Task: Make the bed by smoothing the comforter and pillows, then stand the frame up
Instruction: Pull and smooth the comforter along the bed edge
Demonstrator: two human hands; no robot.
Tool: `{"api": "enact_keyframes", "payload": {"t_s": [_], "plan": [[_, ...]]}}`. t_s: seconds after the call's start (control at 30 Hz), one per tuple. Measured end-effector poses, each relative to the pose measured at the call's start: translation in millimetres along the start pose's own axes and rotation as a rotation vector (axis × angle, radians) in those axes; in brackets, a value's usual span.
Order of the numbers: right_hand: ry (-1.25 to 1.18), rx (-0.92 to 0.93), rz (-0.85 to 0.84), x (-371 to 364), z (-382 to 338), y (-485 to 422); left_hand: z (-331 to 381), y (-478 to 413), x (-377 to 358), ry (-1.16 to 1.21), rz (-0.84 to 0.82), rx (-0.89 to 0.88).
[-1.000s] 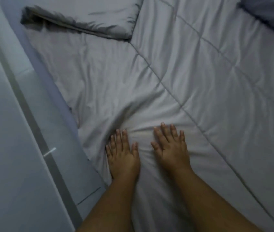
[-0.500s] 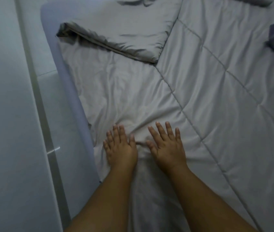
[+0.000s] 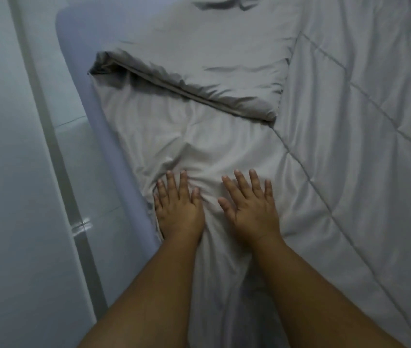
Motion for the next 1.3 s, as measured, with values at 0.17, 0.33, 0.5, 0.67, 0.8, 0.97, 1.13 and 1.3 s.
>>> {"api": "enact_keyframes", "payload": {"t_s": [0.17, 0.33, 0.5, 0.67, 0.8, 0.97, 1.13, 1.3], "plan": [[0.000, 0.019, 0.005, 2, -33, -43, -16, -48, 20, 0.034, 0.069, 0.054], [0.007, 0.043, 0.003, 7, -54, -80, -41, -77, 46, 0.125, 0.233, 0.338], [0.006, 0.090, -0.005, 2, -71, -85, -63, -74, 48, 0.295, 0.211, 0.436], [0.005, 0.136, -0.027, -2, -82, -77, -87, -76, 69, 0.327, 0.206, 0.421], [0.016, 0.153, -0.019, 5, -84, -78, -84, -76, 69, 0.336, 0.103, 0.407], [-0.033, 0.161, 0.010, 18, -98, -96, -87, -98, 69, 0.363, 0.090, 0.435], [-0.036, 0.180, -0.001, 19, -126, -134, -93, -148, 79, 0.398, 0.165, 0.440], [-0.052, 0.152, 0.074, 16, -174, -188, -119, -210, 105, 0.420, 0.207, 0.409]]}}
Point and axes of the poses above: each hand's wrist, its own y-axis away from the middle knuckle, its own x-axis out of the back of the hand, z = x × y, the point moved 4 cm from there along -y, towards the middle knuckle, and after that the axes turned 12 degrees about -x, right-handed, at the moved point
